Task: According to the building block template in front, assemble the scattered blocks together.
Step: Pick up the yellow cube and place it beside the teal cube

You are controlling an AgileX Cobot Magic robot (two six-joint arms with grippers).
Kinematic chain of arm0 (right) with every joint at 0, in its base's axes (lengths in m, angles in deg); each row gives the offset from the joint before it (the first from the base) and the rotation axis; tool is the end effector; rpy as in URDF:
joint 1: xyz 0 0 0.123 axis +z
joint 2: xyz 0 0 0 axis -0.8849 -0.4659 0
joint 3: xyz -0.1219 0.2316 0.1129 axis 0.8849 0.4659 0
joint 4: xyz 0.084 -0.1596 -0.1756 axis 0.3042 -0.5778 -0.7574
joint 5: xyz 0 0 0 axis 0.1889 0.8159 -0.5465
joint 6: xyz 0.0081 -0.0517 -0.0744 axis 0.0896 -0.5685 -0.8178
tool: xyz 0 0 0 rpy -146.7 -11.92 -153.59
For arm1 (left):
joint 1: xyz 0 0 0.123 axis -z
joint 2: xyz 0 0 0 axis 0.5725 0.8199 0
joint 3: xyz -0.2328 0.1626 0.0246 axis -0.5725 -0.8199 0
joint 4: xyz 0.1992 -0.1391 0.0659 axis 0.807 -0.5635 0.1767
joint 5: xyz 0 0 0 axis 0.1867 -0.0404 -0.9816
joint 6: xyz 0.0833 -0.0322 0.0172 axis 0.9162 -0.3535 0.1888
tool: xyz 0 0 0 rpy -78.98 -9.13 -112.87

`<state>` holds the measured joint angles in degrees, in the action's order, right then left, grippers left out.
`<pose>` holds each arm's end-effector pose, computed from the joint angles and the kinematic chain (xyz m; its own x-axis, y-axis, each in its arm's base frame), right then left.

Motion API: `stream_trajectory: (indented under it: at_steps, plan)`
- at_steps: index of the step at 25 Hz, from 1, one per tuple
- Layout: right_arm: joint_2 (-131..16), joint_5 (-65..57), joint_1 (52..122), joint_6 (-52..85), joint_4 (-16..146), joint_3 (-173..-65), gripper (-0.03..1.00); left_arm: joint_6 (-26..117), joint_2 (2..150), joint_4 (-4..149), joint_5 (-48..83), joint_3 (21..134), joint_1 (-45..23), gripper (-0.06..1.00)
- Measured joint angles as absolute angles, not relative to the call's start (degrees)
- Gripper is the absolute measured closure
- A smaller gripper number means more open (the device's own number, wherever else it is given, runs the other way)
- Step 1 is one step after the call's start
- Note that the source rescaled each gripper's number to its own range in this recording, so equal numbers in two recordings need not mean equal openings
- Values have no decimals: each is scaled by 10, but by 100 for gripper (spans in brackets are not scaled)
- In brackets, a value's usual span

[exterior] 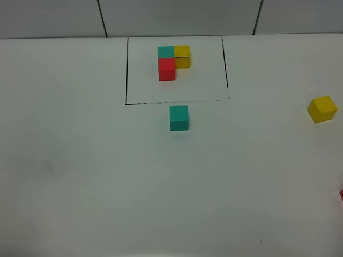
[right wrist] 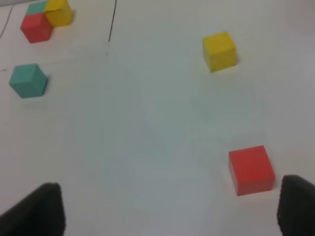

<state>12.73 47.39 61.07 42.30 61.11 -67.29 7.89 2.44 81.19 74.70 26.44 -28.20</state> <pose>0.0032 0.0059 0.2781 -0.4913 0.0991 -0.8653 0.0076 0.9940 0.1095 -0.0073 -0.0055 0.2777 -0.4630 -0.0385 -0.8855 0.1364 0.9841 -0.1141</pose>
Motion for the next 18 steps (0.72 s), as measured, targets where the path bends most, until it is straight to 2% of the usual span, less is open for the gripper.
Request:
stream_trajectory:
  at_steps: [4, 10, 18]
  plan:
    - [12, 437, 611, 423, 592, -694, 22, 79, 24, 812, 747, 264, -282, 20]
    - [-303, 355, 611, 361, 568, -772, 22, 79, 24, 812, 747, 264, -282, 20]
    - [-675, 318, 611, 290, 568, -937, 6, 79, 24, 812, 747, 264, -282, 20]
